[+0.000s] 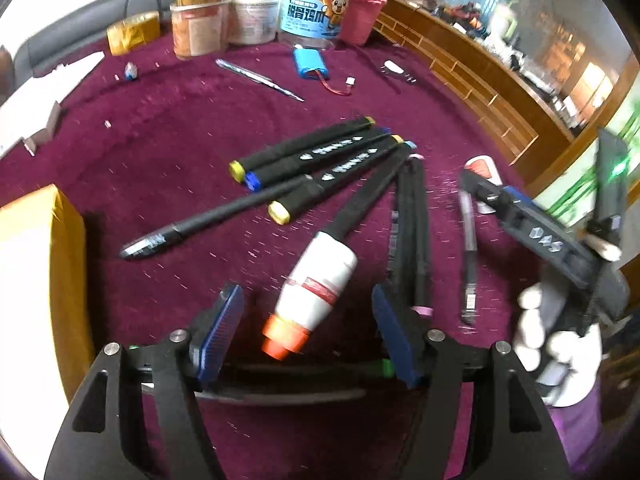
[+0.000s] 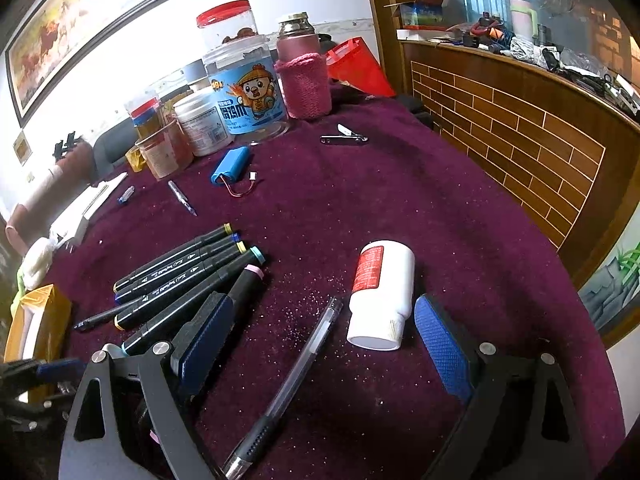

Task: Organize rigid objects
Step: 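Carry the orange-capped bottle to the box with left gripper while right carries the pill bottle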

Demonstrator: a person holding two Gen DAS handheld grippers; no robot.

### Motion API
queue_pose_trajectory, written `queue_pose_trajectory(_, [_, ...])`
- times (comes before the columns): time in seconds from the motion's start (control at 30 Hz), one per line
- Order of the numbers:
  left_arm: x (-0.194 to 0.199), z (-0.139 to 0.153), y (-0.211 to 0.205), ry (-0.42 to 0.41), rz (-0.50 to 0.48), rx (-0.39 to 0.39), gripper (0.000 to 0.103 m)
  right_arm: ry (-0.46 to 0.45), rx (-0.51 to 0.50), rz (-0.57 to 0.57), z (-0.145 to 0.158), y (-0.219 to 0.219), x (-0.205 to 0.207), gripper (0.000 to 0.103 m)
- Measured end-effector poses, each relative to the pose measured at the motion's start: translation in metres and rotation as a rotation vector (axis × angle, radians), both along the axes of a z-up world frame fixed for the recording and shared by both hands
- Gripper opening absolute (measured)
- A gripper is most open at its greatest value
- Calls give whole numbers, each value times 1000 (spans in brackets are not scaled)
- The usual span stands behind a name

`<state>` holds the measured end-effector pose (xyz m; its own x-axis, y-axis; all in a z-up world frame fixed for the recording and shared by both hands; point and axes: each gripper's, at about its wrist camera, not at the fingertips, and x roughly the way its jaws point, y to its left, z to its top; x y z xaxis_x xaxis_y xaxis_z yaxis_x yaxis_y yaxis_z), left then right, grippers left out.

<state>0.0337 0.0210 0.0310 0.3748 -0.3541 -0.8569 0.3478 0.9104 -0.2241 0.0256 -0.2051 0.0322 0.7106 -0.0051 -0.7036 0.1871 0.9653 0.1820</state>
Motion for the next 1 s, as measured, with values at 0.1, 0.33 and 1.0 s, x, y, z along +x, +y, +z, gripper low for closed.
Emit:
queue_pose_trajectory(0.1, [3, -3, -5, -31, -3, 70, 65, -2, 0, -1, 0, 0, 0, 89])
queue_pose_trajectory(0.33, [-1, -15, -29, -141, -56, 197, 23, -2, 29, -1, -2, -4, 1, 89])
queue_pose_trajectory(1.0, [-89, 64, 99, -222, 89, -316, 24, -30, 143, -130, 22, -67, -24, 87])
